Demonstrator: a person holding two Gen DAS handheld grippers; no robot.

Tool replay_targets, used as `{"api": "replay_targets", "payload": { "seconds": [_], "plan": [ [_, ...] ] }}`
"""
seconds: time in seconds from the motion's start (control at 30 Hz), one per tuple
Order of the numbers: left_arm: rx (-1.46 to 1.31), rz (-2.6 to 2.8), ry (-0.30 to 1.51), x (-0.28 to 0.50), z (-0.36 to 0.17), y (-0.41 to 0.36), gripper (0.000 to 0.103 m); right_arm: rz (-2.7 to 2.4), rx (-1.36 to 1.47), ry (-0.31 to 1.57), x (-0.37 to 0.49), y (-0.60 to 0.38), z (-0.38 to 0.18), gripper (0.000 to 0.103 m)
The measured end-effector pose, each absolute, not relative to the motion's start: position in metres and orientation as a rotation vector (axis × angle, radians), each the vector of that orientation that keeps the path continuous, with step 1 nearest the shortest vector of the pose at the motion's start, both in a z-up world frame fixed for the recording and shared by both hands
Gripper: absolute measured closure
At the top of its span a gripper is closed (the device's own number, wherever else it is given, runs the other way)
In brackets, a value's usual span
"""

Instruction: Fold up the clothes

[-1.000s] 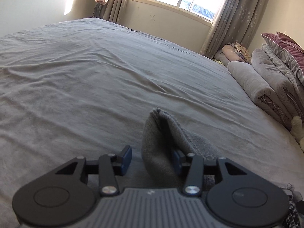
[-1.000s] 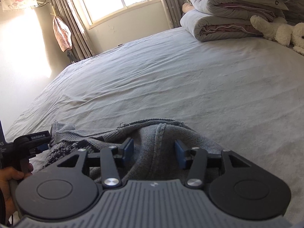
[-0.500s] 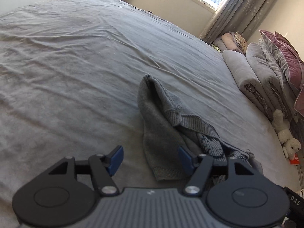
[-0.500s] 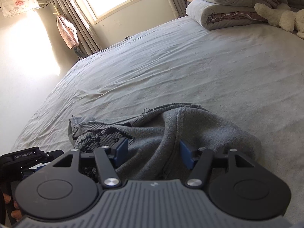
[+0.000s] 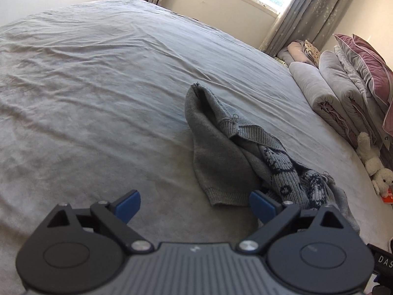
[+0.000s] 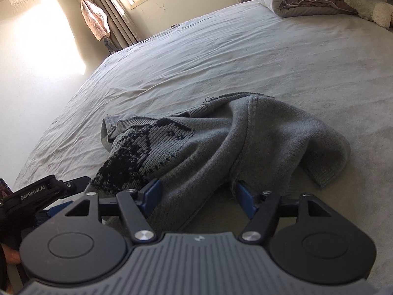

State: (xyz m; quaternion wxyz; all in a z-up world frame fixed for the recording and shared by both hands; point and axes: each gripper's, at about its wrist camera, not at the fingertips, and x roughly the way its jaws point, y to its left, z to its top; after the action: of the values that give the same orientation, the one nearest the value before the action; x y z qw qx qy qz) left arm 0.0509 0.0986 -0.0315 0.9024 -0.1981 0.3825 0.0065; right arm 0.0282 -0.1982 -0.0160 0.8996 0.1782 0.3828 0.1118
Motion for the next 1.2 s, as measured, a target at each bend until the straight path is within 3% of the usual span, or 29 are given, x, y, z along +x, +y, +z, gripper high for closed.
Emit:
{"api": "replay_targets", "payload": {
  "seconds": [1.07,1.13,1.2],
  "plan": [
    [-0.499,0.021,0.81,0.055,-0.036,0.11,0.006,0.37,0.315,0.791,0.007,-0.137,-0.028,0.033],
    [-0.5,0.02,0.812,0.056,-0.036,0.109,0.006,0.374,0.312,0.777,0.009,-0.135,-0.027,0.039],
    [-0.501,0.017,0.811,0.057,-0.037,0.108,0.006,0.39,0.308,0.766,0.009,-0.135,-0.026,0.057]
  ]
}}
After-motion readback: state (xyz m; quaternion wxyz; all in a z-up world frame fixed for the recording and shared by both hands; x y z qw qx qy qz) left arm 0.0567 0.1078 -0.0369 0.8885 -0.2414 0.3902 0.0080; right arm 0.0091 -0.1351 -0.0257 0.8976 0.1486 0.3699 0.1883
